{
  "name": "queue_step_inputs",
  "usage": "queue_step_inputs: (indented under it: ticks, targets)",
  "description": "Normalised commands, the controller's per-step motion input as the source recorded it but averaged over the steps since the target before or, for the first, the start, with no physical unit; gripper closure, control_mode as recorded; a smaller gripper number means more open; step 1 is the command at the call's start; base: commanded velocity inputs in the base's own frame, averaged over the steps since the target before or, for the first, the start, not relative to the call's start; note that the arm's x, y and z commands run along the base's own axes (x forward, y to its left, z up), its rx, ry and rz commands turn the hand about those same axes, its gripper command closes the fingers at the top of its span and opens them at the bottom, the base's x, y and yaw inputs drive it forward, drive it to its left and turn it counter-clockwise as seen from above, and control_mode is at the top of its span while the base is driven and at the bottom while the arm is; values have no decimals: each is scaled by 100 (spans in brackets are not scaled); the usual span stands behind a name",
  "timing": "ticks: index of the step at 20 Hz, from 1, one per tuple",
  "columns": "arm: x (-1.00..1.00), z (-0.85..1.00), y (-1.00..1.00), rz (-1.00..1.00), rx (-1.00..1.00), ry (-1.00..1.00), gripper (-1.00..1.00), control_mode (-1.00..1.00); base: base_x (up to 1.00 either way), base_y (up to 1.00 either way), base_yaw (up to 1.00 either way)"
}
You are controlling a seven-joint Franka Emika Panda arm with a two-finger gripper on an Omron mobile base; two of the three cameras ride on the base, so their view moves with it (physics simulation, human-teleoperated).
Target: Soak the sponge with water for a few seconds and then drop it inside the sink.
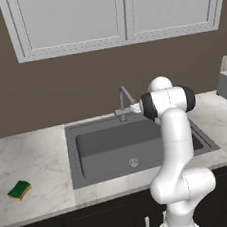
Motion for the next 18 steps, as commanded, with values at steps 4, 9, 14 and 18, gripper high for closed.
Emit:
queue_step_inputs:
  ticks: [4,9,14,18]
  targets:
    - [13,-58,-85,-5,0,0,-100,-100,0,0,0]
    - [1,-92,-87,-7,3,1,-100,-100,0,0,0]
    - [0,-72,-74,-5,4,0,-100,-100,0,0,0]
    - [-3,21,-39,0,9,3,-100,-100,0,0,0]
